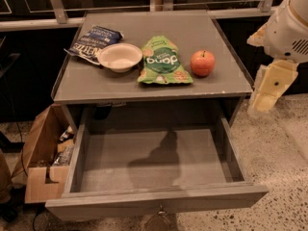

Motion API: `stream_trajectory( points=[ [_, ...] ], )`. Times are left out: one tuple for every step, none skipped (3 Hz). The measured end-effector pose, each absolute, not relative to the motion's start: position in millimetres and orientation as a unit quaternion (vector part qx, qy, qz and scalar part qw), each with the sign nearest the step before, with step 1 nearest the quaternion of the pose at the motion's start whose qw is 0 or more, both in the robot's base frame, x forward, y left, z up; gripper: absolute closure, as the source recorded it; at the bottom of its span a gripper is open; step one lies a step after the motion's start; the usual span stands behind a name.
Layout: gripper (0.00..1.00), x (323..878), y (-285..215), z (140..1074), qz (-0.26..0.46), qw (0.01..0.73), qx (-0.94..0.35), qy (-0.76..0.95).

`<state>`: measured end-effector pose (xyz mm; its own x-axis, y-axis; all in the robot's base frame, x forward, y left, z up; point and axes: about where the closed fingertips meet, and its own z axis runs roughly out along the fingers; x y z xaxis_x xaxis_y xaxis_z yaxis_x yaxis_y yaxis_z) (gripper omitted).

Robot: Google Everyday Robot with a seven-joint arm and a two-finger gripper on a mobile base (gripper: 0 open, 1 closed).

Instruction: Place apple into top drawer

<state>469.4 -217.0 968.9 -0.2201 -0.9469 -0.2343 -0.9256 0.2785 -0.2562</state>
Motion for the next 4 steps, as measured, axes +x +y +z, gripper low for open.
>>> stream_trajectory(
  points=[
    [0.00, 526, -210, 956, -0.014, 0.176, -0.618, 0.766],
    [0.00, 532, -208, 954, -0.013, 0.184, -0.620, 0.763],
    [0.00, 561, -201, 955, -0.009, 0.197, -0.623, 0.757],
    [0.00, 592, -193, 957, -0.003, 0.207, -0.631, 0.748]
  ],
)
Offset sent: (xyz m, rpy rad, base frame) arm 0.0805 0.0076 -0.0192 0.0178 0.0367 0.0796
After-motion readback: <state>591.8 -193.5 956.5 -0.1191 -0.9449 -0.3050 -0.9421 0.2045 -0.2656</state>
